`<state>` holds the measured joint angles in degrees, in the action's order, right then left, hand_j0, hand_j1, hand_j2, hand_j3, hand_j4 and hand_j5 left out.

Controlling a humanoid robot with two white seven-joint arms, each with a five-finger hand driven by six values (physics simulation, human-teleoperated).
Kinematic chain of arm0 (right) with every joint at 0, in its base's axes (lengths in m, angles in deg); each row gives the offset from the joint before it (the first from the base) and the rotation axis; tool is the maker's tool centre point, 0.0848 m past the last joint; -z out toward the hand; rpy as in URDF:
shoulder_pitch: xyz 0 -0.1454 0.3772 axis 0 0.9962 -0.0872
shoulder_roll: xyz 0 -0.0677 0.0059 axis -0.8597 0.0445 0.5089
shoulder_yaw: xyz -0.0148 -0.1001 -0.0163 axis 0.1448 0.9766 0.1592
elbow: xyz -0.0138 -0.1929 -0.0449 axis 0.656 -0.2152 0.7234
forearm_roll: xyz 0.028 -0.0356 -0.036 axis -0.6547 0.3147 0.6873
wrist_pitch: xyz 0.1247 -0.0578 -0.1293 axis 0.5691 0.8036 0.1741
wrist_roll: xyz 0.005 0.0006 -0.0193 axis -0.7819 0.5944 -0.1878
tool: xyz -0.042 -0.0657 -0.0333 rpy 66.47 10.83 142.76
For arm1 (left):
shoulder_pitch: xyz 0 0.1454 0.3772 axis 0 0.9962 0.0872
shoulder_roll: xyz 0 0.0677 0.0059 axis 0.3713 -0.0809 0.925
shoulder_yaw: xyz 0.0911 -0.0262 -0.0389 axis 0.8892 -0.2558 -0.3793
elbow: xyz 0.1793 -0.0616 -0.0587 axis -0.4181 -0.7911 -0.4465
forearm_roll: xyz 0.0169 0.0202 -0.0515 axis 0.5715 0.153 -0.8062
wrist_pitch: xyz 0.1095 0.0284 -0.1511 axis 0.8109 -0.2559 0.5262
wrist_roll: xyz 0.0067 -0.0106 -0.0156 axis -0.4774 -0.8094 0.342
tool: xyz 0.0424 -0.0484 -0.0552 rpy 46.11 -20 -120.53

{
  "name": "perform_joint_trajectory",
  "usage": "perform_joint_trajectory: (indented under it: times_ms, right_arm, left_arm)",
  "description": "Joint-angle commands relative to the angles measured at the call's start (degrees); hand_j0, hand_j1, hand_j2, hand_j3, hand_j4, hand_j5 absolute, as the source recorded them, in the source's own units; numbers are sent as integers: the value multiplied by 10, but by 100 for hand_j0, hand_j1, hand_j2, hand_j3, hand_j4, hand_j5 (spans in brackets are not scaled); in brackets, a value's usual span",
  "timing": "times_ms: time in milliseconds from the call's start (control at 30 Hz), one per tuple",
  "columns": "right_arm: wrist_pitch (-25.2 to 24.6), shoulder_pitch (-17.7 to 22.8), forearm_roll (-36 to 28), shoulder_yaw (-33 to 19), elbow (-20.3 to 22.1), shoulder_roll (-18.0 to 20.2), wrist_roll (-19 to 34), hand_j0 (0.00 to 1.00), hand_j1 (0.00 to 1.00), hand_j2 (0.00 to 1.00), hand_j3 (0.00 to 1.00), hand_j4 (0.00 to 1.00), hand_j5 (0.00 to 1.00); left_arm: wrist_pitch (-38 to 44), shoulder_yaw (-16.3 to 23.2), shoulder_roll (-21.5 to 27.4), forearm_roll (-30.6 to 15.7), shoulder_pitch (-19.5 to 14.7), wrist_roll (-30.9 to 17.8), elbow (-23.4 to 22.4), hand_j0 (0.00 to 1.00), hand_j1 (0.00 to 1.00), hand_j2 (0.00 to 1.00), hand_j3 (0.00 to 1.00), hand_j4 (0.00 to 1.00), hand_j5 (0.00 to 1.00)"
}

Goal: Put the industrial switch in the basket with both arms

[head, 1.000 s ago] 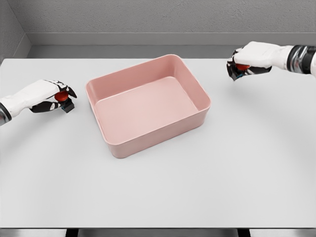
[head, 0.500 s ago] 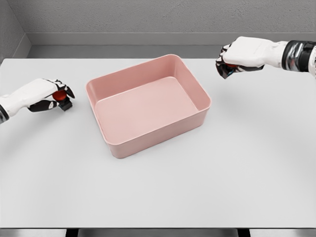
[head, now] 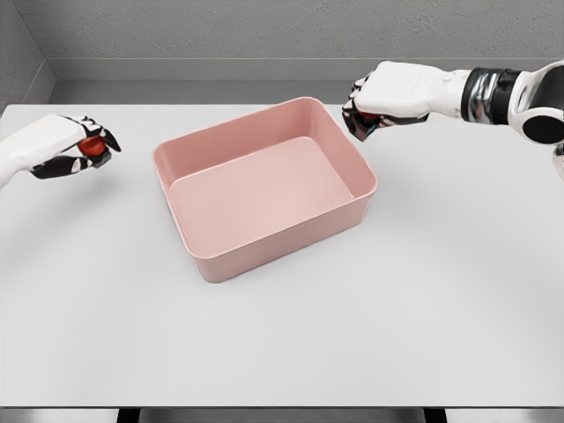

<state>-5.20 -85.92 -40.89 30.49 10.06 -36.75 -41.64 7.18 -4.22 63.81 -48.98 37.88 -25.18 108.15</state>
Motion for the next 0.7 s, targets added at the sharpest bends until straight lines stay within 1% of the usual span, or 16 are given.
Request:
perform_joint_trajectory:
  times_ms: [0, 133, 167, 233, 300, 333, 500, 533, 567, 600, 633, 667]
  right_arm:
    - [-2, 0, -2, 0, 0, -20, 0, 42, 42, 42, 42, 42, 42]
    - [-3, 0, -1, 2, 0, -30, 0, 42, 42, 42, 42, 42, 42]
    - [-6, 0, 0, 3, 1, -44, 0, 42, 42, 42, 42, 42, 42]
    - [-7, 1, 1, 3, 1, -55, 0, 42, 42, 42, 42, 42, 42]
    - [-10, 1, 1, 4, 1, -58, 0, 42, 42, 42, 42, 42, 42]
    - [-10, 2, 2, 4, 1, -73, 0, 42, 42, 42, 42, 42, 42]
    - [-10, 3, 2, 5, -1, -82, 0, 44, 44, 44, 44, 44, 44]
    - [-9, 4, 2, 5, 0, -87, 0, 48, 48, 48, 48, 48, 48]
    - [-8, 4, 2, 5, 0, -90, 0, 60, 60, 60, 60, 60, 60]
    - [-9, 4, 2, 5, 0, -93, 0, 83, 83, 83, 83, 83, 83]
    - [-9, 4, 1, 5, 0, -96, 0, 97, 97, 97, 97, 97, 97]
    - [-9, 3, 1, 5, 0, -99, 0, 99, 99, 99, 99, 99, 99]
  left_arm:
    - [1, -1, 1, -6, -1, 0, 16, 53, 53, 53, 53, 53, 53]
    - [1, -2, 2, -14, -3, 0, 30, 53, 53, 53, 53, 53, 53]
    - [1, -3, 6, -18, -2, 0, 38, 53, 53, 53, 53, 53, 53]
    - [1, -4, 21, -29, -2, 0, 53, 53, 53, 53, 53, 53, 53]
    - [1, -5, 30, -37, -3, 0, 54, 53, 53, 53, 53, 53, 53]
    - [1, -10, 31, -38, -3, -1, 54, 53, 53, 53, 53, 53, 53]
    - [1, -10, 28, -42, -2, 0, 83, 53, 53, 53, 53, 53, 53]
    - [1, -10, 26, -42, -2, 0, 92, 53, 53, 53, 53, 53, 53]
    - [1, -10, 24, -42, -2, 0, 100, 53, 53, 53, 53, 53, 53]
    - [1, -10, 23, -42, -2, 0, 114, 53, 53, 53, 53, 53, 53]
    - [1, -10, 23, -42, -2, -1, 128, 53, 53, 53, 53, 53, 53]
    - [1, -10, 23, -42, -1, -1, 137, 53, 53, 53, 53, 53, 53]
